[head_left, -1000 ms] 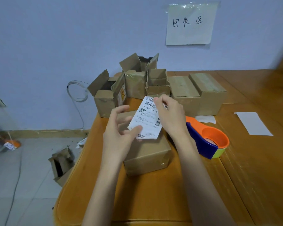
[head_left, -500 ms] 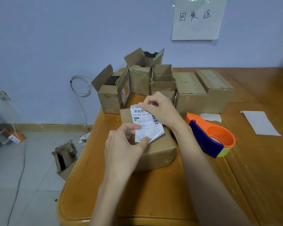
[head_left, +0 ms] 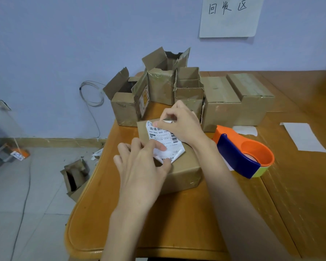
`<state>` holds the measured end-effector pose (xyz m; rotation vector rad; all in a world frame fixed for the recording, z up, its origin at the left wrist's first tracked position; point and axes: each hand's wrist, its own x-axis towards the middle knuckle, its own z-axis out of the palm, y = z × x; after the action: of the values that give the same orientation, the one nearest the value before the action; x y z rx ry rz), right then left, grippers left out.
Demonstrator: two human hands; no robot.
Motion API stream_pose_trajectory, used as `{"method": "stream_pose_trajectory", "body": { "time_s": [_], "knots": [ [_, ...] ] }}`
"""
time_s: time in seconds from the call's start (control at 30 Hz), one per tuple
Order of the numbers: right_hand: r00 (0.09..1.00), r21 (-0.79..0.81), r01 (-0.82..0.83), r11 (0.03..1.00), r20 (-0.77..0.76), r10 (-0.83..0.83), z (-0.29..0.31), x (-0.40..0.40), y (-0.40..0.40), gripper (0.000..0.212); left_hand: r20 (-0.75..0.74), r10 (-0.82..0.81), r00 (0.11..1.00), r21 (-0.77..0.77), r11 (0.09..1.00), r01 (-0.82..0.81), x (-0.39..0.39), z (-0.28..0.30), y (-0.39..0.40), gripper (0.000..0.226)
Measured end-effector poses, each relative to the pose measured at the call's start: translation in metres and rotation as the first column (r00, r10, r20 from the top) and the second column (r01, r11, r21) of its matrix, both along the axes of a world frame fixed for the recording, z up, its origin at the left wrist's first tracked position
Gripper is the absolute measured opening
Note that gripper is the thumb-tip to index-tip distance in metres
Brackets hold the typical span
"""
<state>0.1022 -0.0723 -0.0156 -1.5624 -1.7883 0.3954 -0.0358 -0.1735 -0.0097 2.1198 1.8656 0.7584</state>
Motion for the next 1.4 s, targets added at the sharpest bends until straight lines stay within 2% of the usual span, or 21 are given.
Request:
{"method": "stream_pose_trajectory", "body": {
  "time_s": [0.1,0.17,0.2,0.3,0.4,0.53,0.6,0.67,0.7,0.77,0.83,0.9,0.97,1.03,1.1,1.17,1.2,1.27,1.33,1.4],
  "knots": [
    [0.993,-0.062,0.107,0.992,0.047,-0.104,-0.002,0.005,0.004,0.062,-0.016,0.001,1.000,0.009,1.000,-0.001,0.000,-0.005,-0.004,0.026],
    [0.988,-0.116,0.149,0.982,0.060,-0.142,-0.002,0.006,0.007,0.071,-0.018,0.005,1.000,0.018,1.000,-0.005,-0.006,-0.008,-0.001,0.029],
    [0.990,-0.157,0.143,0.977,0.019,-0.142,-0.002,0.007,0.008,0.072,-0.011,-0.021,1.000,0.021,1.000,0.021,-0.009,-0.009,0.000,0.029],
    [0.971,-0.281,0.071,0.957,-0.202,-0.131,-0.004,0.009,0.008,0.063,0.021,-0.118,0.993,0.052,0.992,0.117,-0.012,-0.013,0.001,0.026],
    [0.950,-0.291,0.043,0.956,-0.284,-0.129,-0.008,0.013,0.007,0.043,0.124,-0.141,0.982,0.087,0.988,0.131,-0.012,-0.018,-0.002,0.025],
    [0.909,-0.262,0.051,0.964,-0.387,-0.154,-0.009,0.012,0.008,0.020,0.153,-0.154,0.976,0.104,0.985,0.139,-0.018,-0.021,0.002,0.021],
    [0.891,-0.250,0.068,0.966,-0.420,-0.171,-0.008,0.015,0.007,0.019,0.208,-0.163,0.964,0.099,0.984,0.145,-0.021,-0.017,0.007,0.025],
    [0.865,-0.280,0.058,0.958,-0.466,-0.189,-0.006,0.020,0.001,0.032,0.323,-0.169,0.931,0.066,0.986,0.156,-0.026,-0.010,0.017,0.046],
    [0.863,-0.303,0.037,0.952,-0.471,-0.183,-0.004,0.022,-0.002,0.042,0.344,-0.168,0.924,0.065,0.986,0.155,-0.028,-0.008,0.025,0.050],
    [0.883,-0.325,0.022,0.945,-0.437,-0.171,-0.004,0.022,-0.006,0.054,0.296,-0.199,0.934,0.094,0.979,0.179,-0.029,-0.007,0.044,0.036],
    [0.871,-0.296,0.059,0.953,-0.452,-0.194,-0.005,0.020,-0.006,0.046,0.148,-0.250,0.957,0.099,0.966,0.237,-0.029,-0.010,0.059,0.017],
    [0.865,-0.273,0.103,0.957,-0.451,-0.222,-0.003,0.018,-0.005,0.036,0.081,-0.288,0.954,0.074,0.956,0.283,-0.031,-0.016,0.067,0.040],
    [0.910,-0.252,0.166,0.954,-0.333,-0.246,-0.003,0.018,-0.003,0.034,0.113,-0.286,0.951,0.060,0.958,0.281,-0.034,-0.019,0.069,0.056],
    [0.941,-0.188,0.186,0.964,-0.247,-0.229,-0.003,0.016,-0.007,0.043,0.156,-0.295,0.943,0.030,0.955,0.294,-0.034,-0.022,0.068,0.061],
    [0.972,-0.014,0.151,0.988,-0.178,-0.151,0.002,0.007,-0.020,0.047,0.178,-0.299,0.937,0.009,0.953,0.303,-0.034,-0.024,0.067,0.064],
    [0.996,0.177,0.086,0.980,-0.037,-0.081,0.007,0.001,-0.032,0.031,0.223,-0.307,0.925,-0.015,0.948,0.318,-0.035,-0.026,0.067,0.070],
    [0.999,0.179,0.041,0.983,0.016,-0.045,0.009,-0.002,-0.038,0.022,0.248,-0.318,0.915,-0.031,0.942,0.335,-0.037,-0.028,0.068,0.074],
    [0.999,0.069,-0.014,0.998,0.050,0.010,0.007,-0.005,-0.042,0.014,0.288,-0.342,0.894,-0.073,0.923,0.377,-0.041,-0.030,0.070,0.078],
    [1.000,0.035,-0.005,0.999,0.030,0.004,-0.003,-0.003,-0.043,0.014,0.328,-0.365,0.871,-0.109,0.901,0.419,-0.043,-0.030,0.072,0.080],
    [0.997,0.005,-0.048,0.999,-0.060,0.049,-0.009,0.004,-0.046,0.019,0.374,-0.382,0.845,-0.136,0.878,0.458,-0.045,-0.031,0.073,0.081]
  ]
}}
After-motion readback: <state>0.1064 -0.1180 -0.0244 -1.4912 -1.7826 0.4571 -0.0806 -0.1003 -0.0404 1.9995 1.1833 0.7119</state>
